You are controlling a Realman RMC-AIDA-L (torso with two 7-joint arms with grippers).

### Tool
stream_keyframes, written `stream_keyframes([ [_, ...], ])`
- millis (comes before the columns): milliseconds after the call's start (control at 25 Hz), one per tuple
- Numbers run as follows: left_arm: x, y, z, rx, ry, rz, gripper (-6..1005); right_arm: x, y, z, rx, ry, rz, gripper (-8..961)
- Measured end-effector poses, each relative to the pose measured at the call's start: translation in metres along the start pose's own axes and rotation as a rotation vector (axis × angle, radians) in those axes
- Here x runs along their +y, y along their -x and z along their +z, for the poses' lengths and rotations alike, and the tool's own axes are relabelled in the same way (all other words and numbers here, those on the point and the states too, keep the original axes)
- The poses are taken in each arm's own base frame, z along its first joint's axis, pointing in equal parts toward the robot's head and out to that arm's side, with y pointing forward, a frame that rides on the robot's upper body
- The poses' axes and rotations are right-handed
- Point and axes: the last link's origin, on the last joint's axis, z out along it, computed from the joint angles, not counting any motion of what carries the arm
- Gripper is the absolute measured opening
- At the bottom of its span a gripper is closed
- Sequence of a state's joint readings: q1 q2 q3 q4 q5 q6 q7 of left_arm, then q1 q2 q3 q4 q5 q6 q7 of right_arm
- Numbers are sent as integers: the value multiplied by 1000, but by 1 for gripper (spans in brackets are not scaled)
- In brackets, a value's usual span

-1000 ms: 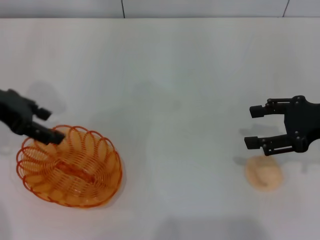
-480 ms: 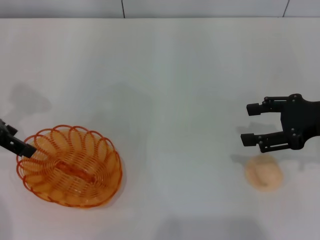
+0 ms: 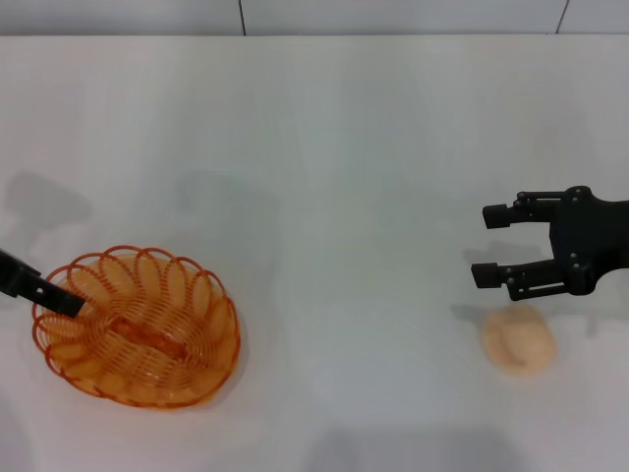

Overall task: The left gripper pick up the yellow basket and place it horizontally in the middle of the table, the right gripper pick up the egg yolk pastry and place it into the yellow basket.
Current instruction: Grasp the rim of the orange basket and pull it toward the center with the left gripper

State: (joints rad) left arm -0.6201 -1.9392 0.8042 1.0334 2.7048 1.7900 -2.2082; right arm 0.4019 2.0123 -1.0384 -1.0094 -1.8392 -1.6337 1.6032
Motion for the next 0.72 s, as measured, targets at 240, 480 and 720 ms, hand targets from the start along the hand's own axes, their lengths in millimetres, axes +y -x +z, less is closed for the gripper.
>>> stream_keyframes([
  [240, 0, 1, 7, -6, 8, -30, 776, 0, 0, 0, -1, 0, 0, 812],
  [480, -2, 5, 13, -28, 0, -48, 767, 0, 1, -1, -7, -1, -1, 812],
  [720, -3, 2, 13, -25, -11, -47, 733, 0, 1, -1, -7, -1, 0, 812],
])
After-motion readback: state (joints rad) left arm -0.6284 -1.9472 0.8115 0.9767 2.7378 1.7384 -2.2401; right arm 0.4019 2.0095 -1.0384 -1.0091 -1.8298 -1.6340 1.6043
